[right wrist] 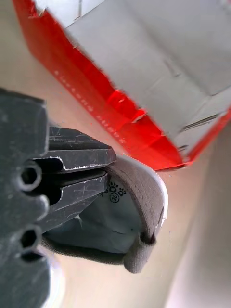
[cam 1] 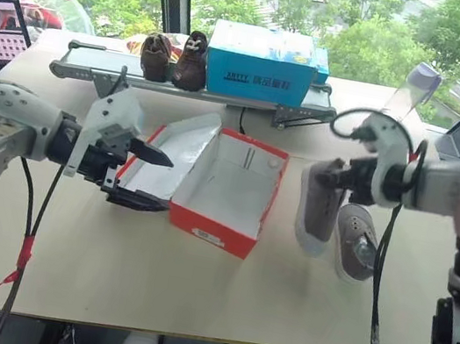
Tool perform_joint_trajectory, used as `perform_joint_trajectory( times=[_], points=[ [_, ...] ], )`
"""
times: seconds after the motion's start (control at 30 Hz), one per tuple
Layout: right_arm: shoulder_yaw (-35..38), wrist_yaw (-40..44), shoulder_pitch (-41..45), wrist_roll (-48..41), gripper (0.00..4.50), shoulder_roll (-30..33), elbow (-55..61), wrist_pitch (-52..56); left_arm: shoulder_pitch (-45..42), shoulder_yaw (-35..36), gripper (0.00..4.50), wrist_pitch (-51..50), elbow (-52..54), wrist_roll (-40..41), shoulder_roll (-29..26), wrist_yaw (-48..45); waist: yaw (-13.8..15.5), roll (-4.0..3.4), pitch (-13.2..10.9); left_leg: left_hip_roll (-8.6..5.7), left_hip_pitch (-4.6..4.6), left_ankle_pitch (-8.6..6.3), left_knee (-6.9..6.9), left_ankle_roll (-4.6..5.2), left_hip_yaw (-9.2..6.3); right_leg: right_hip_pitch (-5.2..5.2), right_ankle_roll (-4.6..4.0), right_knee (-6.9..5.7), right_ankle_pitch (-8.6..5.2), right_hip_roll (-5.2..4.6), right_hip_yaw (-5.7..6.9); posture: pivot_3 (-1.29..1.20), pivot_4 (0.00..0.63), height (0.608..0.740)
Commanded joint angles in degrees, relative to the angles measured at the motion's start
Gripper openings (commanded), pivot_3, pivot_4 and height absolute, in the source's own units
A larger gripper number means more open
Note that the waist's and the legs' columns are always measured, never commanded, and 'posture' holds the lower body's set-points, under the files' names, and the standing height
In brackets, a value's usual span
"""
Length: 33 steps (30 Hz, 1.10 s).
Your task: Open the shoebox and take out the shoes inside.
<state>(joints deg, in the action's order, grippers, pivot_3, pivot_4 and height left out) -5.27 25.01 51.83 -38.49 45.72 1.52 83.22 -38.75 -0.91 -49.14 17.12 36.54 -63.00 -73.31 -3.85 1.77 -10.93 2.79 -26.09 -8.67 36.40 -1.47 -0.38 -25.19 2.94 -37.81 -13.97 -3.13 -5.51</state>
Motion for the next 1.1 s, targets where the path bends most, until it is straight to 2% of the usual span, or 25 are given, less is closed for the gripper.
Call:
perform_joint_trajectory(
  times=[0.03, 0.2, 0.3, 0.47, 0.63, 0.67, 0.8, 0.93, 1.1],
  points=[
    [-2.88, 1.54, -1.55, 4.56, 0.03, 0.21, -1.97, -5.08, -2.27, 4.20, 4.50, -1.19, 0.76, 2.33, -0.76, 0.78, 0.02, 0.00, 0.00, -0.01, 0.01, 0.00, 0.00, 0.00, 0.00, 0.01, -0.01, 0.00, 0.01, -0.01, 0.00, 0.00, 0.150, 0.740],
    [-6.60, 2.26, -1.56, 10.41, 0.03, -2.59, -8.86, -10.11, -2.77, 6.28, 4.50, -2.64, 1.63, 4.50, -0.56, 2.33, 0.02, 0.06, 0.04, 0.00, 0.04, 0.00, 0.03, 0.00, -0.01, 0.07, 0.01, 0.00, -0.01, 0.00, 0.02, 0.00, 0.150, 0.740],
    [-6.00, 3.52, -0.66, 10.63, 0.82, -4.47, -9.06, -9.69, -2.89, 7.15, 4.50, -3.49, 1.88, 5.81, -0.94, 2.91, 0.38, 0.08, 0.05, 0.00, 0.04, 0.00, 0.03, 0.00, -0.02, 0.09, 0.00, 0.00, 0.00, 0.00, 0.04, 0.00, 0.150, 0.740],
    [-2.30, 4.71, 2.50, 9.88, 2.48, -5.10, -6.60, -6.41, -3.13, 7.56, 4.50, -3.81, 1.57, 6.58, -1.38, 3.21, 0.83, 0.08, 0.05, -0.01, 0.03, 0.00, 0.08, 0.00, -0.03, 0.10, -0.01, 0.00, 0.02, -0.01, 0.04, 0.00, 0.150, 0.740],
    [1.85, 8.92, 9.10, 6.16, 4.33, 0.26, -1.94, 1.80, -3.38, 7.28, 4.50, -3.28, 0.50, 7.09, -1.00, 2.92, 1.18, 0.05, 0.03, -0.01, 0.00, 0.00, 0.08, 0.00, -0.02, 0.03, -0.03, -0.05, 0.03, 0.00, 0.03, 0.00, 0.150, 0.740],
    [2.86, 9.60, 10.63, 5.57, 4.47, 1.47, -1.38, 2.82, -3.62, 7.33, 4.50, -3.22, 0.05, 7.35, -0.58, 2.89, 1.23, 0.05, 0.03, 0.00, 0.01, 0.00, 0.07, 0.00, -0.02, 0.03, -0.05, -0.05, 0.03, 0.00, 0.04, 0.00, 0.150, 0.740],
    [7.47, 12.17, 13.43, 3.62, 4.47, 4.66, 0.97, 1.82, -4.56, 7.68, 4.50, -3.11, -1.59, 8.30, 1.04, 2.84, 1.30, 0.05, 0.03, 0.00, 0.01, -0.01, 0.08, 0.00, -0.02, 0.04, -0.01, -0.03, 0.01, 0.00, 0.05, 0.00, 0.150, 0.740],
    [14.15, 14.44, 6.21, 3.98, 4.47, 6.45, 6.90, -9.77, -5.86, 10.24, 4.50, -3.49, -3.86, 11.08, 4.49, 4.47, 1.47, 0.08, 0.05, 0.01, 0.02, -0.01, 0.10, -0.01, -0.02, 0.10, 0.17, -0.01, -0.10, 0.00, 0.07, 0.00, 0.150, 0.740],
    [16.58, 10.94, -8.07, 12.68, 4.47, 8.46, 7.72, -25.44, -4.95, 16.39, 4.50, -2.92, -5.34, 14.46, 8.71, 9.11, 1.44, 0.10, 0.06, -0.01, 0.01, -0.01, 0.19, -0.01, -0.02, 0.13, 0.17, -0.02, -0.07, -0.02, 0.06, 0.00, 0.150, 0.740]
  ],
)
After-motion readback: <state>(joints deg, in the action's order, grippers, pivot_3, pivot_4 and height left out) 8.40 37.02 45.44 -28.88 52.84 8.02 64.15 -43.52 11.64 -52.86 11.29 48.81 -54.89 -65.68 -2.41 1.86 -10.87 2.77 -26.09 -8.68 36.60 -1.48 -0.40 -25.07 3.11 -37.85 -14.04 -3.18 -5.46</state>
